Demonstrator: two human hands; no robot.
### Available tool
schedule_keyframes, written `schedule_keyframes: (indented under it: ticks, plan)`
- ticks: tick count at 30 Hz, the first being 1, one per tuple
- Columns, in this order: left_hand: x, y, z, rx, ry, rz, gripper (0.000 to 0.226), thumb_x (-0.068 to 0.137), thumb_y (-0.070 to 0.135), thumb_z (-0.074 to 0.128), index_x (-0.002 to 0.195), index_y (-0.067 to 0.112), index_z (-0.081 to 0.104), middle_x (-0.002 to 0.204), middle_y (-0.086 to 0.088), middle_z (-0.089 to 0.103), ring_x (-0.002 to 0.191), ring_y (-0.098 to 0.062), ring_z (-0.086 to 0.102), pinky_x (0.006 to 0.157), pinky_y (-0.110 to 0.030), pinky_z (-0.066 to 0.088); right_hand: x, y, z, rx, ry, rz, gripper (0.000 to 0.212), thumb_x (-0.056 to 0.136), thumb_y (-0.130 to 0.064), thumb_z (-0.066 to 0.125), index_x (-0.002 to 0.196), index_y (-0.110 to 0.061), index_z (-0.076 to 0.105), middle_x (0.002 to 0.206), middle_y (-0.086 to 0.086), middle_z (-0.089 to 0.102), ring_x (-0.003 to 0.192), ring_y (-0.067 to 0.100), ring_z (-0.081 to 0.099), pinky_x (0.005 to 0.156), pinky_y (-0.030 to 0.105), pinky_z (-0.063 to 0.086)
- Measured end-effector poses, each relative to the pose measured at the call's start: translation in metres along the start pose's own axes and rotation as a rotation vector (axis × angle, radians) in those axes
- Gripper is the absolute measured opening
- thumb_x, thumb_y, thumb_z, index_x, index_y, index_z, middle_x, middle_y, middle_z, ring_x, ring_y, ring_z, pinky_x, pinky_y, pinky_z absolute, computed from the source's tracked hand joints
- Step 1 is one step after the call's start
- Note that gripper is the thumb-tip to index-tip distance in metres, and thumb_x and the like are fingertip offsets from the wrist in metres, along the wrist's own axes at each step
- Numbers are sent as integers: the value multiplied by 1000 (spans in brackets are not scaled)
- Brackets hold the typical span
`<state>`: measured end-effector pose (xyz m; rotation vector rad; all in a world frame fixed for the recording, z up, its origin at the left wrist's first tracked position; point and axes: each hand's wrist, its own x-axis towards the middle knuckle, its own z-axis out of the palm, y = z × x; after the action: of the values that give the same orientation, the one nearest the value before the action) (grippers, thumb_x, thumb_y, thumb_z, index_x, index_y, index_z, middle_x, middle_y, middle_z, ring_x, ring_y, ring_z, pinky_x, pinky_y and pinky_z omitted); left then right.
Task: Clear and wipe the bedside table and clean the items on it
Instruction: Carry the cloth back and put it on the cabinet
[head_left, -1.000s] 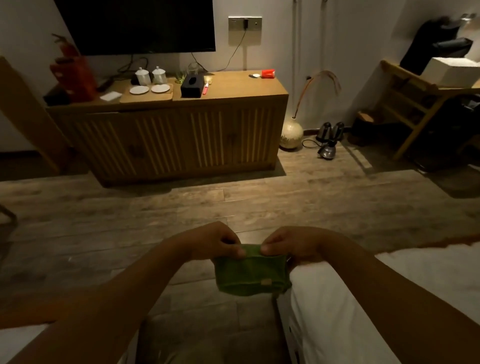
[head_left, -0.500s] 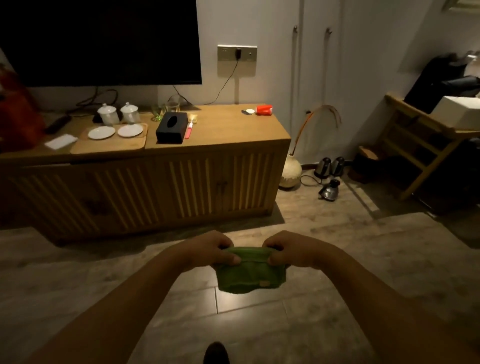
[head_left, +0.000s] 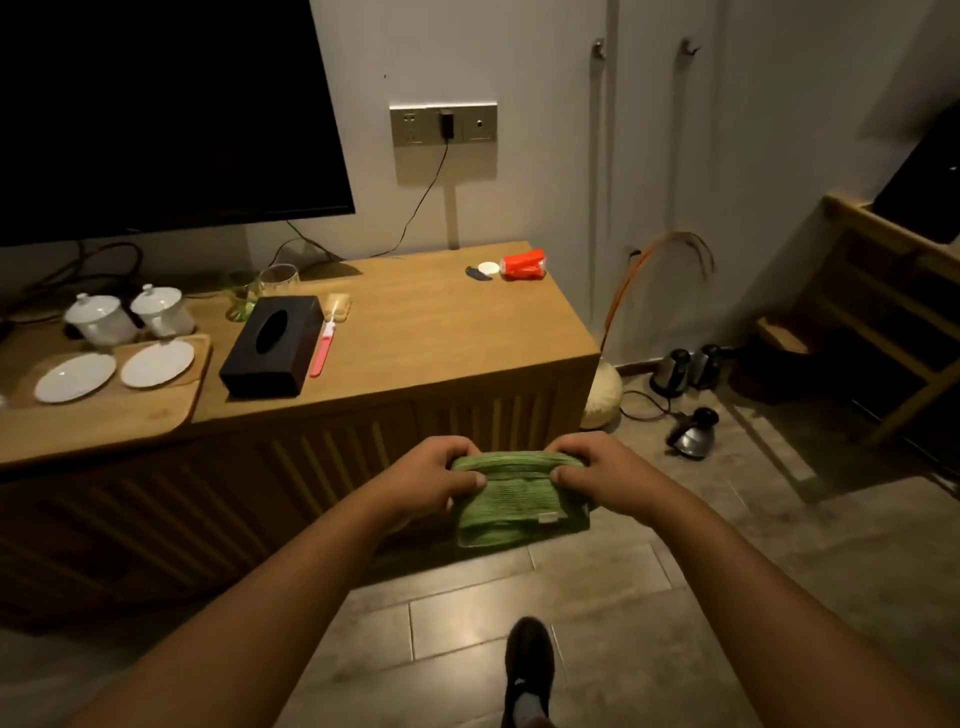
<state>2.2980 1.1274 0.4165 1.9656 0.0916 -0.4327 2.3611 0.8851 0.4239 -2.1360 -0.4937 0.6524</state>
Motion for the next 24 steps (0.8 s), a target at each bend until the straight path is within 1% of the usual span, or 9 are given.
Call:
schedule_keyframes:
  ticks: [3, 6, 7, 10, 11, 14, 16, 20, 24]
  plan:
    - [74, 8, -26, -77, 125, -90, 9, 89, 19, 66, 96, 13, 68, 95, -8, 71, 83, -16, 67, 67, -28, 50, 84, 14, -33, 19, 8, 44, 10, 88, -25, 62, 89, -31, 69, 88, -9, 70, 82, 8, 67, 61, 25, 51]
    - [131, 14, -46, -144, 244, -162, 5, 89, 19, 67, 92, 16, 69, 92, -7, 72, 79, -14, 67, 63, -24, 50, 155, 22, -53, 30, 37, 89, 2, 84, -27, 66, 85, -28, 68, 85, -6, 71, 81, 10, 67, 70, 33, 56]
    - [151, 16, -54, -158, 276, -194, 6, 89, 18, 65, 93, 16, 68, 91, -7, 72, 77, -15, 66, 62, -24, 49, 180, 24, -59, 38, 56, 114, 1, 83, -28, 68, 82, -28, 67, 81, -6, 71, 78, 10, 67, 69, 34, 56]
    - [197, 12, -75, -191, 346, -252, 7, 90, 13, 62, 95, 10, 66, 85, -11, 66, 69, -17, 60, 61, -25, 46, 242, 27, -73, 53, 121, 171, 12, 78, -29, 73, 72, -25, 64, 66, -8, 65, 61, 9, 61, 56, 25, 48]
    - [211, 8, -83, -194, 365, -269, 7, 89, 12, 62, 95, 10, 66, 86, -11, 66, 71, -17, 61, 62, -26, 48, 262, 29, -75, 53, 125, 186, 13, 77, -30, 74, 72, -24, 63, 65, -7, 64, 61, 10, 61, 56, 25, 47]
    - [256, -5, -106, -168, 396, -308, 6, 86, 9, 65, 93, 11, 65, 90, -11, 70, 80, -24, 67, 71, -36, 55, 319, 38, -77, 27, 117, 217, 15, 78, -30, 75, 87, -21, 66, 82, -3, 67, 78, 18, 64, 69, 30, 50]
    - [290, -19, -123, -127, 434, -336, 7, 83, 8, 69, 86, 13, 65, 84, -10, 69, 76, -27, 65, 74, -39, 54, 359, 47, -73, -1, 108, 240, 23, 79, -31, 74, 96, -17, 66, 93, 1, 67, 87, 21, 63, 75, 30, 49]
    - [356, -50, -150, -78, 454, -375, 13, 81, 9, 72, 79, 20, 64, 72, 0, 62, 68, -18, 57, 67, -30, 46, 423, 60, -66, -34, 186, 273, 15, 80, -29, 74, 87, -23, 62, 78, -7, 60, 73, 13, 55, 63, 27, 39]
    - [396, -73, -165, -14, 453, -388, 10, 82, 9, 69, 82, 17, 62, 80, 1, 66, 77, -18, 61, 68, -29, 47, 464, 65, -53, -63, 229, 319, 14, 81, -25, 72, 82, -26, 59, 75, -12, 60, 69, 6, 55, 56, 23, 38]
